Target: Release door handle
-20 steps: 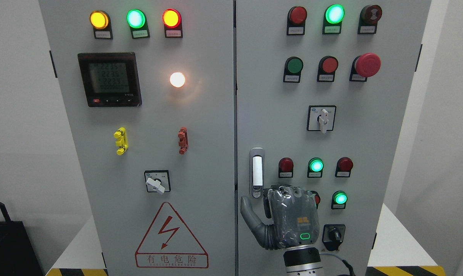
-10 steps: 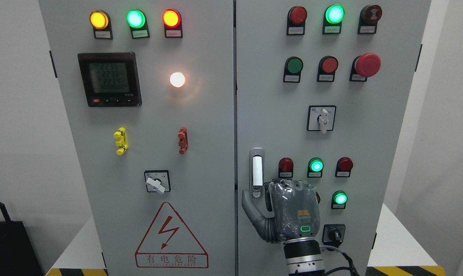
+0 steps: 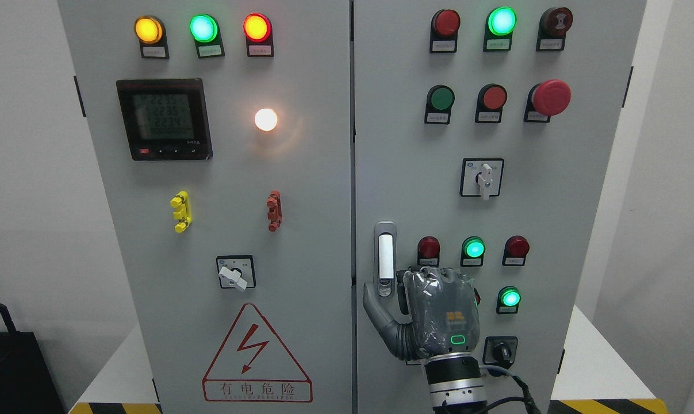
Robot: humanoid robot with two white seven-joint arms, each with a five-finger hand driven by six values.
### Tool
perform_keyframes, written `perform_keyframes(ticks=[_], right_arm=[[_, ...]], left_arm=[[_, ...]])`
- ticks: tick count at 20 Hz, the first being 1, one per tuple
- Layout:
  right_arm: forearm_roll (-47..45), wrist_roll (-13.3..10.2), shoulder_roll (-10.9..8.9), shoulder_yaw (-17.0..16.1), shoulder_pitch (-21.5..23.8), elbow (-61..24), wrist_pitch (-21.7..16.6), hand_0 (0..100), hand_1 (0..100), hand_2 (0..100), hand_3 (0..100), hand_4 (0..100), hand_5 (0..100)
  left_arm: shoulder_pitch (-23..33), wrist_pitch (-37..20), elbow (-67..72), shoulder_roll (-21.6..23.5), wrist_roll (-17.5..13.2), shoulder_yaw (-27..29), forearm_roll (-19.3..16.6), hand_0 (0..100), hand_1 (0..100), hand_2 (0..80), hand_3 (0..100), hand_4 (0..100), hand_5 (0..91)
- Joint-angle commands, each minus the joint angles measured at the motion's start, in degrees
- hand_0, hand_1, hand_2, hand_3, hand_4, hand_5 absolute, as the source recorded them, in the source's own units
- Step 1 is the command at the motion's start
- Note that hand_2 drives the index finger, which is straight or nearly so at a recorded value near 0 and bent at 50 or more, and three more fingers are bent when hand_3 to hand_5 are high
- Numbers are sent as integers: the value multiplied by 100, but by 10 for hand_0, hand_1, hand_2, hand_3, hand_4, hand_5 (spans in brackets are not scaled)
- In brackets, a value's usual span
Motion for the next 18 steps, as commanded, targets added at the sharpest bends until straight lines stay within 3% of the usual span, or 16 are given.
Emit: perform_keyframes(ticks=[1,18], right_arm=[[-7,2,1,-8,-2,19,-1,465,139,1000,1000,1000,974],[-60,2,1,-34,-55,71,121,498,159,1000,1000,998,974]], left_arm=[[0,-3,114,-2,-4,-79,0,120,389,0,0,0,0],[0,-3,114,-2,-4,-79,0,120,389,0,0,0,0]])
